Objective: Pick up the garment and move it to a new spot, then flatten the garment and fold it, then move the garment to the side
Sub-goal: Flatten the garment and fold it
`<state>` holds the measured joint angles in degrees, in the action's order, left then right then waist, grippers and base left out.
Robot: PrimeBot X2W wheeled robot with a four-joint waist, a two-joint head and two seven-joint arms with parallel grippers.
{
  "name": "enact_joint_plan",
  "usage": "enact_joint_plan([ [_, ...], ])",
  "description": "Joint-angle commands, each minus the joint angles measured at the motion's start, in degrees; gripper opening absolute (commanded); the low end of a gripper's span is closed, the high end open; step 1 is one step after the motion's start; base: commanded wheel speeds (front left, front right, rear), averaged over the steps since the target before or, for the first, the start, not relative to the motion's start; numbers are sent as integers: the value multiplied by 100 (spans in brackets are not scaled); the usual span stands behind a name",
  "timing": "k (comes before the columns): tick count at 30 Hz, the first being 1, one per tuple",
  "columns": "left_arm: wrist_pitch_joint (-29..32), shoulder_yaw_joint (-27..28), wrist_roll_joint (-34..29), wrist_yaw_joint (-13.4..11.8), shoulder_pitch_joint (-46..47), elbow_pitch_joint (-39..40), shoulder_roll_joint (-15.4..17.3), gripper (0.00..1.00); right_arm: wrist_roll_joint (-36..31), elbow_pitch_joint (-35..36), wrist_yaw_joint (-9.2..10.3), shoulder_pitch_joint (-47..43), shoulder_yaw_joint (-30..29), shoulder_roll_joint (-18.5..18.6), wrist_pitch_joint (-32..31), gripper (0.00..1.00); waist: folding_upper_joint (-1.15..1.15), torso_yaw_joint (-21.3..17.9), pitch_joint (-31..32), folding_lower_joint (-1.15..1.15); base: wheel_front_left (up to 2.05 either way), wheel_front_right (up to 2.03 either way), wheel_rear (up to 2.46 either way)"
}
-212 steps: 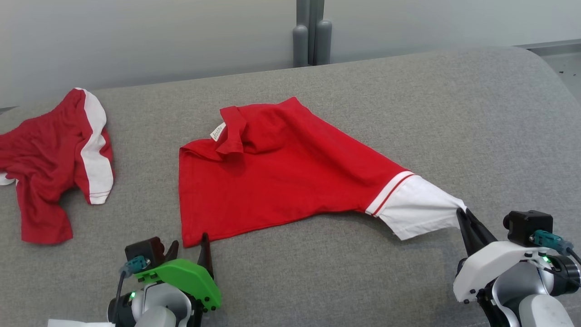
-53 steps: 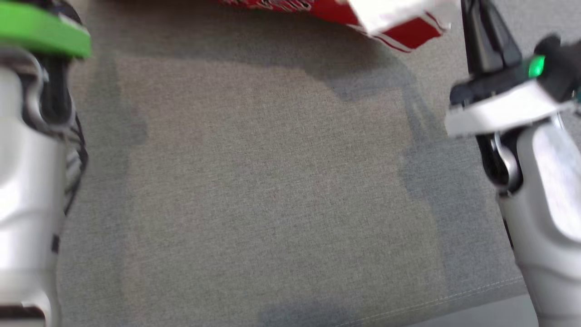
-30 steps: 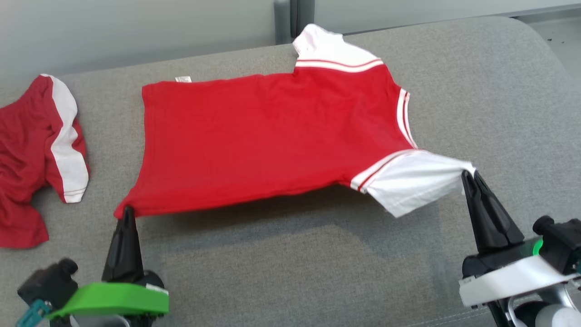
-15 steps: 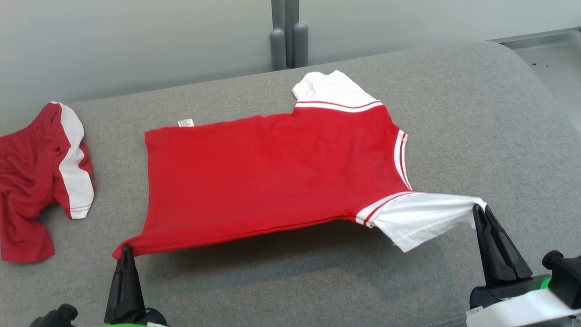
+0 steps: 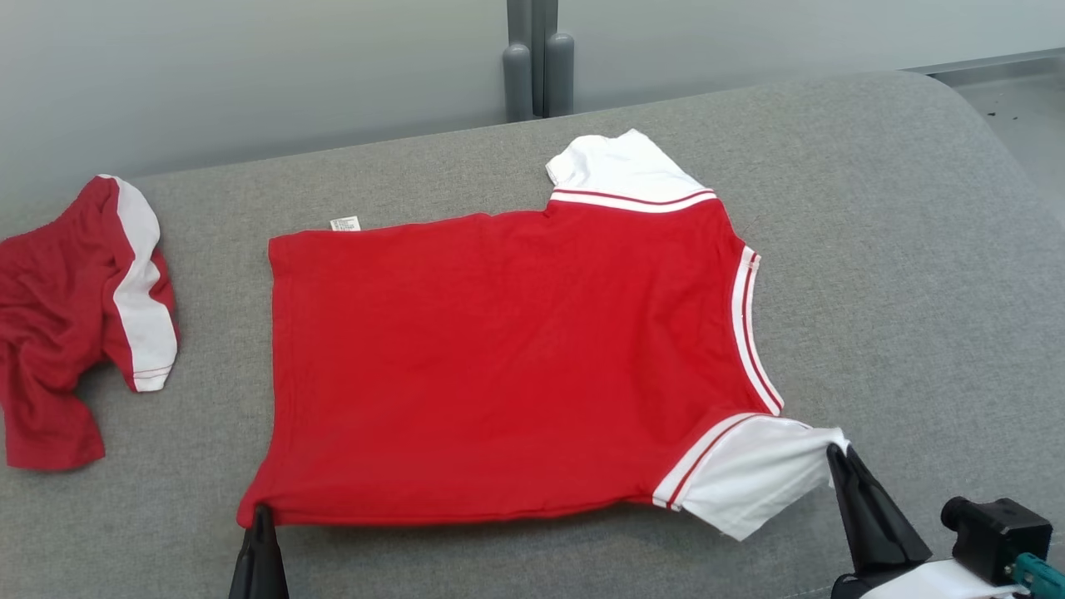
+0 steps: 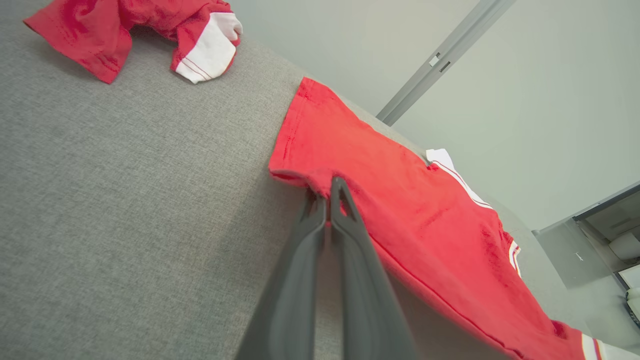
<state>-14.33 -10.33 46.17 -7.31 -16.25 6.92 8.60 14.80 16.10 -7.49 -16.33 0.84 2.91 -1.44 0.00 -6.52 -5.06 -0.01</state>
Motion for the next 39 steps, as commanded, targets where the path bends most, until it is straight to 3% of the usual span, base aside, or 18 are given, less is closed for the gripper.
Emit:
enact_joint_plan([
  [1,-12,-6,-34,24,68,-54,9,0,74,-94,0,33,20,6,11,0,0,8,-9,1,0,0,0],
  [10,-35,-11,63,210,409,-849,-95,0,180,-1284,0,389,262,11,222,0,0,13,-1,1,0,0,0],
  [20,-6,2,222,346,928,-1181,-182,0,159,-1624,0,815,327,68,324,0,0,34,-25,1,0,0,0],
  [26,31,-54,175,438,1729,-1768,-218,0,131,-1975,0,1428,284,98,272,0,0,93,-163,1,0,0,0],
  [39,-58,2,30,664,3129,-3467,-355,0,206,-3471,0,2990,410,97,450,0,0,176,-474,1,0,0,0],
])
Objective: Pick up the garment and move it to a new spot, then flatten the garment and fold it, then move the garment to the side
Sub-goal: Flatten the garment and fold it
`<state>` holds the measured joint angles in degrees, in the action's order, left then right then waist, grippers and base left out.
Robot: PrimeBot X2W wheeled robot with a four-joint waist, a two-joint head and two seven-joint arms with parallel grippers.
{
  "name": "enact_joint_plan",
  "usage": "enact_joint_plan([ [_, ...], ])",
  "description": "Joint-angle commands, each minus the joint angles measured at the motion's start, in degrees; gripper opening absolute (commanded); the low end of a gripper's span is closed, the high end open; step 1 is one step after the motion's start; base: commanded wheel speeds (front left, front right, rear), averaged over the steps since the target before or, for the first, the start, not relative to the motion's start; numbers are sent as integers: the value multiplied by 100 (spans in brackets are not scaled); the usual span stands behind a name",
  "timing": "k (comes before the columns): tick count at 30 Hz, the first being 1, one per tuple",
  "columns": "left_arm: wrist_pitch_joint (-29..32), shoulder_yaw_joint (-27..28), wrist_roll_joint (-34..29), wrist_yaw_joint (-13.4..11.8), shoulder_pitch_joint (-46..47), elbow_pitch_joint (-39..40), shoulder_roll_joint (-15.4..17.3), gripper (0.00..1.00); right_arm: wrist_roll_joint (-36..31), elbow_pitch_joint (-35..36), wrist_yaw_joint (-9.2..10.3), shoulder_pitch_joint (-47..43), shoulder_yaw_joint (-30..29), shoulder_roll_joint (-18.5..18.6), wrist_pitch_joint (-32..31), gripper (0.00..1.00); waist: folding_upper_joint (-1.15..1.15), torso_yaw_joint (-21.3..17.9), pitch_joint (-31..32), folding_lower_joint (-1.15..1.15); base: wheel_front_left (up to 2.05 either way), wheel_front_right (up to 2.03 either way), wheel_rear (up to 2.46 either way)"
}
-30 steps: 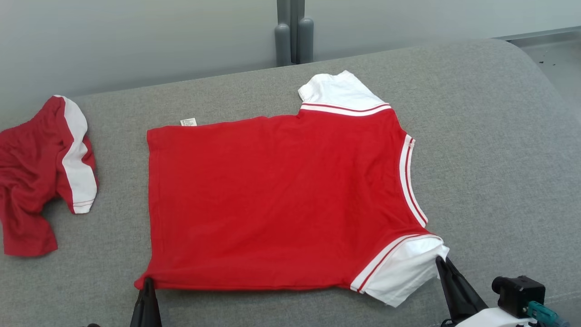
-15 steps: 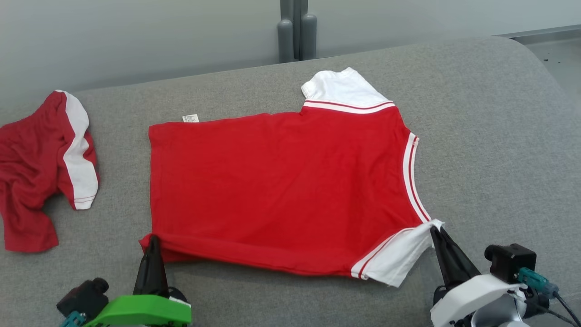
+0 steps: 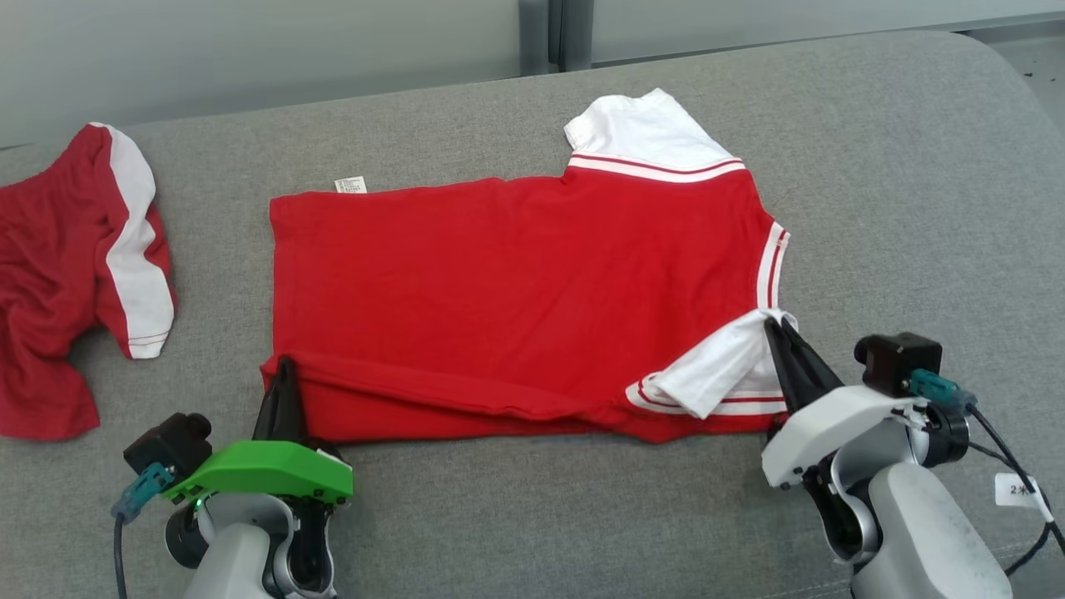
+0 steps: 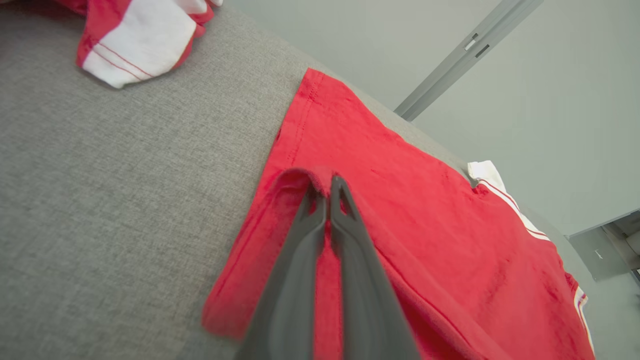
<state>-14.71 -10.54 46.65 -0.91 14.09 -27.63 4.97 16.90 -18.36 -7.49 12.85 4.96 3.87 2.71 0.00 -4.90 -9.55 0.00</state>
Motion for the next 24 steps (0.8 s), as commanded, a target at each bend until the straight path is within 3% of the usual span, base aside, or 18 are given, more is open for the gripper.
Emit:
enact_joint_plan([
  [1,-28,32,-37,42,174,-117,7,0,-11,-150,0,194,-1,2,56,0,0,15,-40,0,0,0,0],
  [12,-49,93,-237,207,770,-1098,-26,0,-133,-1621,0,1319,-28,-20,217,0,0,32,-146,0,0,0,0],
  [24,-52,238,-480,325,994,-1416,-102,0,90,-2695,0,2070,297,1,560,0,0,73,-192,0,0,0,0],
])
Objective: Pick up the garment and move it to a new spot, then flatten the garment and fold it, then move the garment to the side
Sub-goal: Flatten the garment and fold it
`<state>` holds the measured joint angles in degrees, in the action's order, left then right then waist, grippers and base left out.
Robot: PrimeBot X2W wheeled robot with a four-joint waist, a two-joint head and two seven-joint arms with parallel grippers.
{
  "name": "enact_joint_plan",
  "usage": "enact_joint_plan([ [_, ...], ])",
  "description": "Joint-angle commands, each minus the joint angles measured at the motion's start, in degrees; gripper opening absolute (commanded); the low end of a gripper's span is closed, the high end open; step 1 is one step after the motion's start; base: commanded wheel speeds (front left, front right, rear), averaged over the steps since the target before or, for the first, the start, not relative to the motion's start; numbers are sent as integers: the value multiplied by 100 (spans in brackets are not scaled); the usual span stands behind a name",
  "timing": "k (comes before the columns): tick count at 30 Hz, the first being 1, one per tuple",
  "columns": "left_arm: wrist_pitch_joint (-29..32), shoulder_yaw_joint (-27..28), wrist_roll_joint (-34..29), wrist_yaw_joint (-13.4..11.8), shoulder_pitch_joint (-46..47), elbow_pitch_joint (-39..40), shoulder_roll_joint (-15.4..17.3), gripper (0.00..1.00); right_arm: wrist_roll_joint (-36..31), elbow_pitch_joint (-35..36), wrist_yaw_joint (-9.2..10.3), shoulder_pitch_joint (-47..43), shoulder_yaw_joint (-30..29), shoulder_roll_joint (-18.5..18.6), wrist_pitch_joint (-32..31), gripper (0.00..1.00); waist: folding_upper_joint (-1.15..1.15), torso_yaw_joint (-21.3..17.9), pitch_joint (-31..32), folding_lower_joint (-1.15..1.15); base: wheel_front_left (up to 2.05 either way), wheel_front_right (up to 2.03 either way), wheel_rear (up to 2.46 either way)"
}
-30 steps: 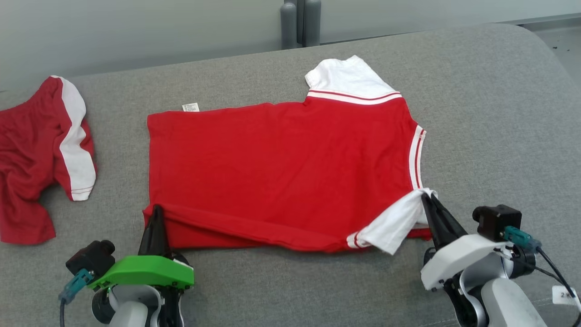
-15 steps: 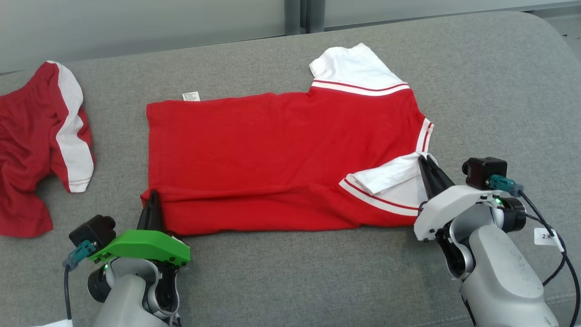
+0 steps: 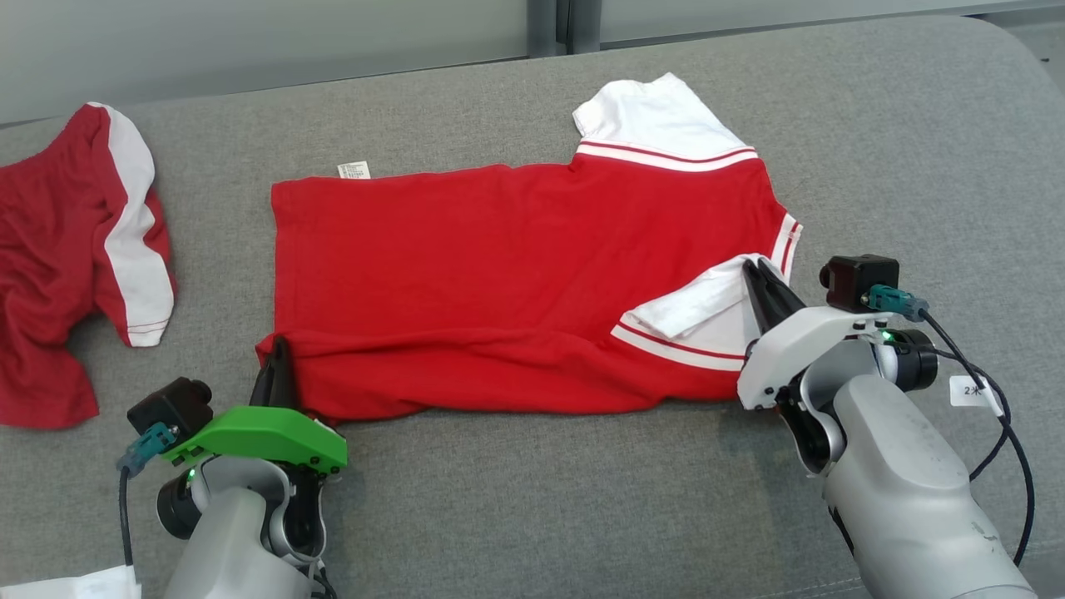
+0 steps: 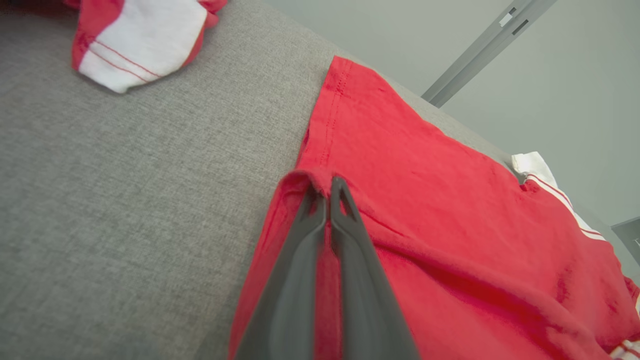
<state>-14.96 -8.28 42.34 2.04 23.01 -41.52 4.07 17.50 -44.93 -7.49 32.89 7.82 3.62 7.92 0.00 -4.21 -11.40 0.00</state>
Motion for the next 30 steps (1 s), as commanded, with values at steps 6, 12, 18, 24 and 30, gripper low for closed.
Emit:
enact_joint_plan([
  [6,-27,-9,-134,64,203,-170,-35,0,160,-459,0,348,138,25,250,0,0,0,-31,0,0,0,0],
  [12,-27,-5,-223,98,255,-139,-30,100,245,-744,0,588,207,41,513,100,0,10,-31,0,0,0,0],
  [18,-24,38,-380,106,81,174,34,100,348,-785,0,729,334,58,665,100,0,41,-1,0,0,0,0],
  [24,-23,67,-517,50,-158,594,122,100,441,-560,0,740,380,154,727,100,0,60,38,0,0,0,0],
  [30,56,177,-440,-112,-743,1334,233,100,400,364,0,361,184,370,732,100,0,45,158,0,0,0,0],
])
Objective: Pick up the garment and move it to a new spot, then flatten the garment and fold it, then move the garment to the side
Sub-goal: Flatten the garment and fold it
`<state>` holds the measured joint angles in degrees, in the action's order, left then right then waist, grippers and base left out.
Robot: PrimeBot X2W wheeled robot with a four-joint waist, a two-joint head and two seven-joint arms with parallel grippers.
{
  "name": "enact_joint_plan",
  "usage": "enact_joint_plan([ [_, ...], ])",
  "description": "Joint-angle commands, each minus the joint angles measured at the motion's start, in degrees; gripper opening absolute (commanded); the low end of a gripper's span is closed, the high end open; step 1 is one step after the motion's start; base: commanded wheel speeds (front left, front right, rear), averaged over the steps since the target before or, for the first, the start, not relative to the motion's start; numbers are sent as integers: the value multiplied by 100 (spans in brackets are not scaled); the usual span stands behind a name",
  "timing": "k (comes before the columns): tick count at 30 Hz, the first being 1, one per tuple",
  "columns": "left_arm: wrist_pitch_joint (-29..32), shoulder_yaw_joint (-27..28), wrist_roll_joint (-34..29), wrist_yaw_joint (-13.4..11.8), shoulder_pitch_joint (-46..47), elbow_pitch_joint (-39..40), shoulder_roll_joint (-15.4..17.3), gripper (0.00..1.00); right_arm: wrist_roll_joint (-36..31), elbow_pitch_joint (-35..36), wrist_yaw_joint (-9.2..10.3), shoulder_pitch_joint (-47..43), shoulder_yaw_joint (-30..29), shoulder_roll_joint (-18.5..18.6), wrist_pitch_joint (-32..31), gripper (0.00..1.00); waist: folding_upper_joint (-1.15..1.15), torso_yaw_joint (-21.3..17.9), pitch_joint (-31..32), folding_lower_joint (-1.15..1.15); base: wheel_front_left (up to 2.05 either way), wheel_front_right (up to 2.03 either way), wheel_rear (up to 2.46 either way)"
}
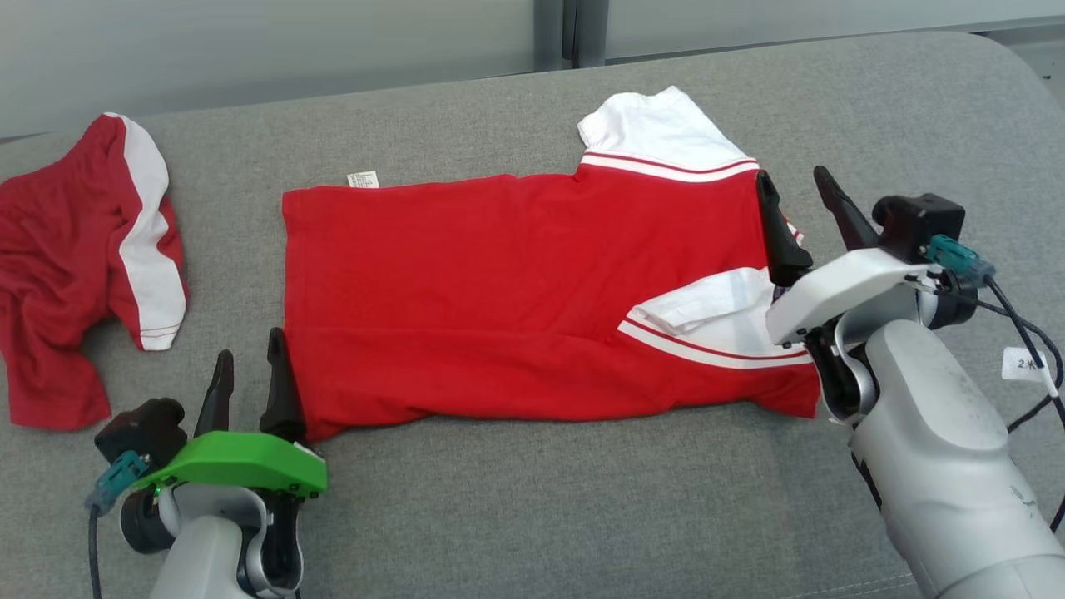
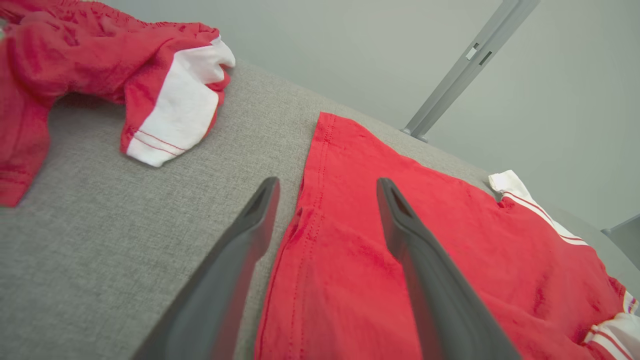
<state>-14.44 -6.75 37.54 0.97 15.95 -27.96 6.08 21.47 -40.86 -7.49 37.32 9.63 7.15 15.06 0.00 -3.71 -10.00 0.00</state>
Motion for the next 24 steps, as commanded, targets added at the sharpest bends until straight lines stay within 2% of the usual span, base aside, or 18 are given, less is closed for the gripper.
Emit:
enact_joint_plan([
  [1,45,26,48,-42,-152,90,41,100,-25,120,0,-180,-45,37,19,100,0,-7,41,0,0,0,0],
  [8,597,43,199,-379,-952,828,90,100,-227,1151,0,-1107,-354,119,19,100,0,-12,186,0,0,0,0],
  [14,1365,-79,417,-681,-1443,1325,47,100,-395,1960,0,-1845,-608,0,-91,100,0,-49,256,0,0,0,0],
  [19,1769,22,630,-990,-1574,1560,-7,100,-534,2635,0,-2281,-784,-156,-299,100,0,-141,236,0,0,0,0],
  [24,2068,118,944,-1163,-1528,1610,-78,100,-629,3111,0,-2532,-883,-252,-488,100,0,-253,186,0,0,0,0],
])
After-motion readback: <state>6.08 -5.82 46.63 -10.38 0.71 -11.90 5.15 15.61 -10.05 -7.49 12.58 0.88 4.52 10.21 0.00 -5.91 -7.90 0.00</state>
